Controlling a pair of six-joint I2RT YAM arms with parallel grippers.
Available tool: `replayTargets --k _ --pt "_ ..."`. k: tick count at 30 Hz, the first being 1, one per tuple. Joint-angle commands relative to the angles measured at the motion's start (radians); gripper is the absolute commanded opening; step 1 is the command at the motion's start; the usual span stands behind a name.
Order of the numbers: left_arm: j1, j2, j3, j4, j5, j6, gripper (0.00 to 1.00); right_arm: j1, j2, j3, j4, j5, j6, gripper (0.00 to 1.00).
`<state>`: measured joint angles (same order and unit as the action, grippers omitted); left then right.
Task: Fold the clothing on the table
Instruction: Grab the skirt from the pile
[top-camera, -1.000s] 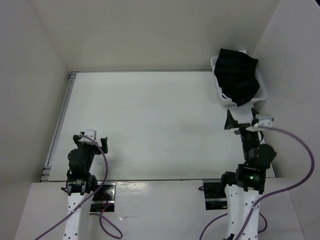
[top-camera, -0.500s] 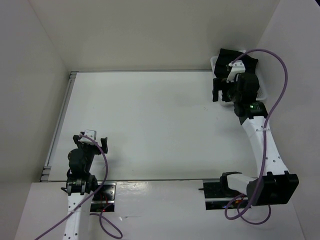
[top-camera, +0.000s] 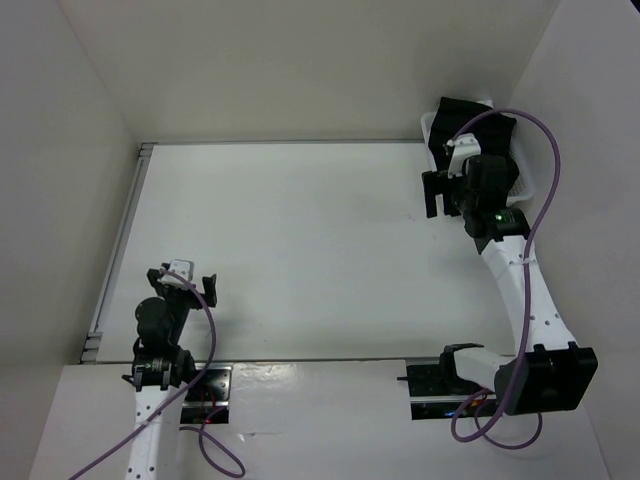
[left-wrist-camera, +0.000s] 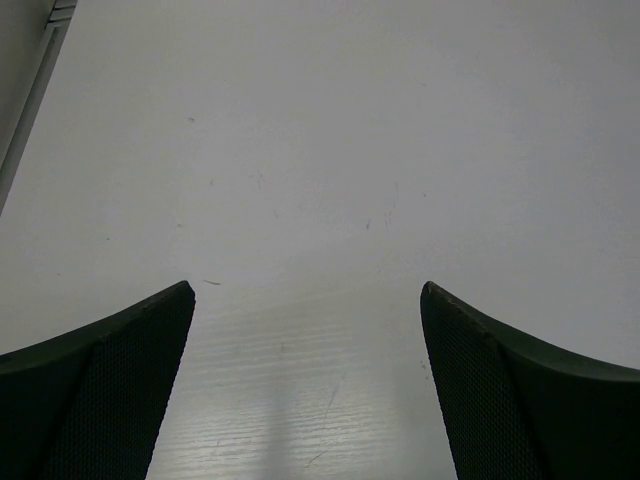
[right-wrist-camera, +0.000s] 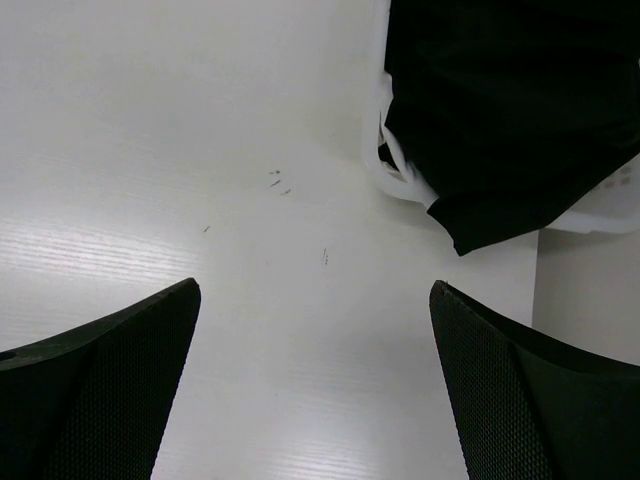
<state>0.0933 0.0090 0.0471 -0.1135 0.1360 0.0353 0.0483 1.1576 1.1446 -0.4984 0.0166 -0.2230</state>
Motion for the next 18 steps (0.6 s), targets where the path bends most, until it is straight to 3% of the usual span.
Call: replayTargets --k 1,5,9,13,15,18 --pt "-0.003 -0.139 0.109 0.107 -0.044 -0.142 1.0 0.007 -0.053 0.0 -0.011 0.034 -0.007 0.99" --pt "-0.003 -0.13 0.241 0.161 0.025 -0.044 1.0 0.007 -0.027 0.026 -0.032 0.034 0.045 0.99" --pt "-0.003 0.037 0.38 0.149 -0.065 0.05 1.0 -0.002 0.121 0.203 -0.149 -0.007 0.076 0.99" --pt "-0.003 0.381 0.621 0.046 -0.205 0.139 1.0 -0.002 0.296 0.386 -0.247 -0.001 0.033 0.99" --pt "-0.003 0.615 0.759 -0.041 -0.286 0.111 1.0 -0.002 0.356 0.475 -0.27 0.034 0.008 0.99" --pt "-0.003 0.932 1.109 -0.249 -0.346 0.023 1.0 -0.002 0.444 0.555 -0.29 0.083 -0.031 0.99"
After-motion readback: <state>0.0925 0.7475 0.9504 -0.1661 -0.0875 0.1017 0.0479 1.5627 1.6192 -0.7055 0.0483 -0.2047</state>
